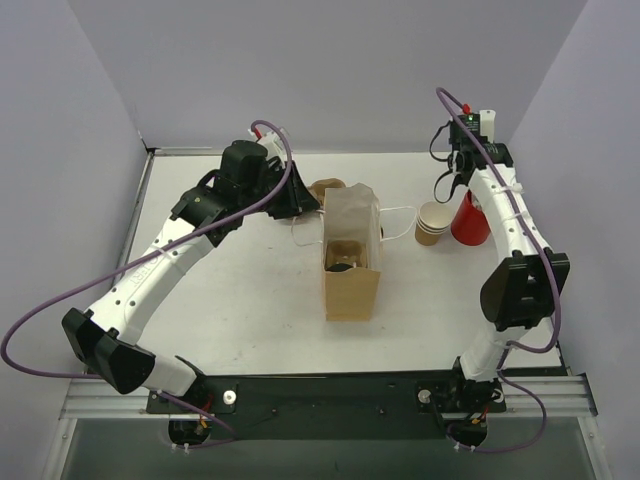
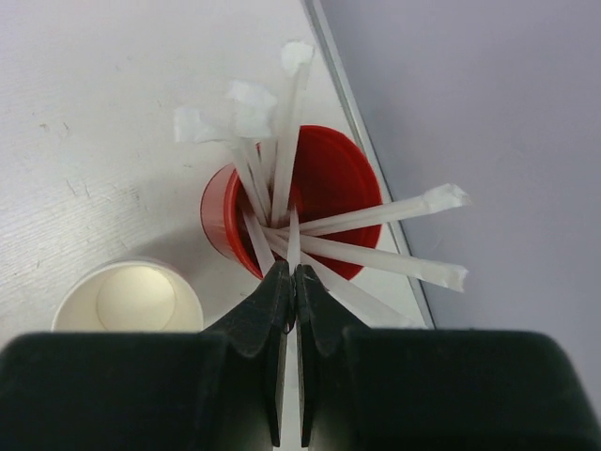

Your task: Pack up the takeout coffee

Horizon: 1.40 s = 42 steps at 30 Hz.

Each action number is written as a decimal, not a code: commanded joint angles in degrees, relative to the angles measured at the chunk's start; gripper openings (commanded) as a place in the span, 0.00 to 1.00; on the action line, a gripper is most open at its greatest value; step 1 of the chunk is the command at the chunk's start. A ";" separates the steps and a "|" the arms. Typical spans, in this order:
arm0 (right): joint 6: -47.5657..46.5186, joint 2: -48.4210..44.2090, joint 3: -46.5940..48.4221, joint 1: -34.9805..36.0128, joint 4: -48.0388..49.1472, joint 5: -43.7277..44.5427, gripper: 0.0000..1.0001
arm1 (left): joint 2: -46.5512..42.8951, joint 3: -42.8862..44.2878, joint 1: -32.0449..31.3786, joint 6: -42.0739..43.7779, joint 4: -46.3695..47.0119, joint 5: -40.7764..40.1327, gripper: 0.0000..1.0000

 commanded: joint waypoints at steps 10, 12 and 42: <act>-2.34 -13.13 5.59 0.17 -4.66 7.46 0.00 | -2.01 1.33 0.99 0.77 2.65 1.15 0.32; -2.16 -14.01 5.68 0.34 -4.84 7.55 0.00 | -2.10 1.15 1.08 0.69 2.83 1.15 0.32; 18.66 -40.20 -1.97 3.86 6.93 -37.24 0.00 | -4.04 -2.28 2.57 0.25 3.88 0.27 0.32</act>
